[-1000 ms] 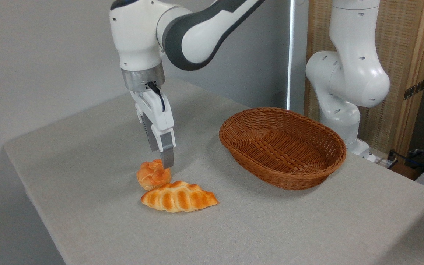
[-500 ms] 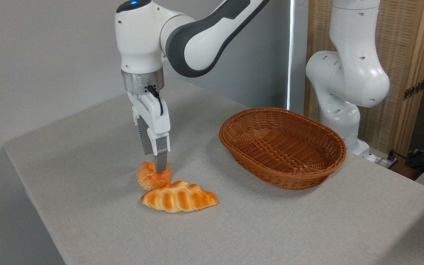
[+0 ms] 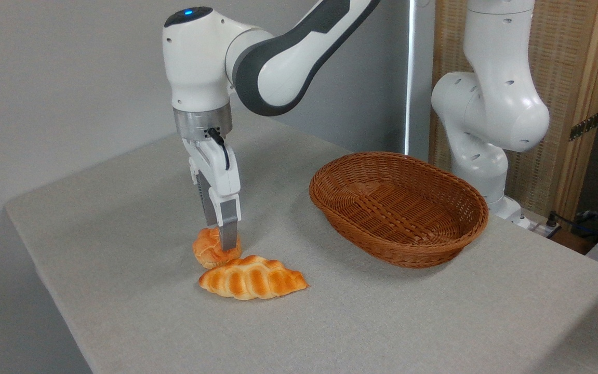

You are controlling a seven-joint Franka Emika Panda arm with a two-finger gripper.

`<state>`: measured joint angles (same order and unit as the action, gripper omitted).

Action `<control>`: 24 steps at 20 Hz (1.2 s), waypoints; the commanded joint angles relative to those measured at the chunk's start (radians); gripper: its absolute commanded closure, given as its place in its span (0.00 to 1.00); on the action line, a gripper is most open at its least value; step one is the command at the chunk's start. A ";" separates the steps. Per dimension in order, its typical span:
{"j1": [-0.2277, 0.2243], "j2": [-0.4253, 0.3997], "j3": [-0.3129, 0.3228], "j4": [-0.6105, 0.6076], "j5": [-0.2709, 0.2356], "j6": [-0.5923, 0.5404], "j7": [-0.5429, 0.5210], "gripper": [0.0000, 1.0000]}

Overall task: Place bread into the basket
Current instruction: 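Lower the gripper onto the round bun and close the fingers on it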

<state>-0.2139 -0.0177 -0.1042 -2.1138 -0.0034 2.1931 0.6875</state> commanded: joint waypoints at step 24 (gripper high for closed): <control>-0.024 0.025 0.008 -0.002 0.020 0.065 0.000 0.45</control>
<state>-0.2294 0.0280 -0.1043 -2.1123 0.0093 2.2570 0.6875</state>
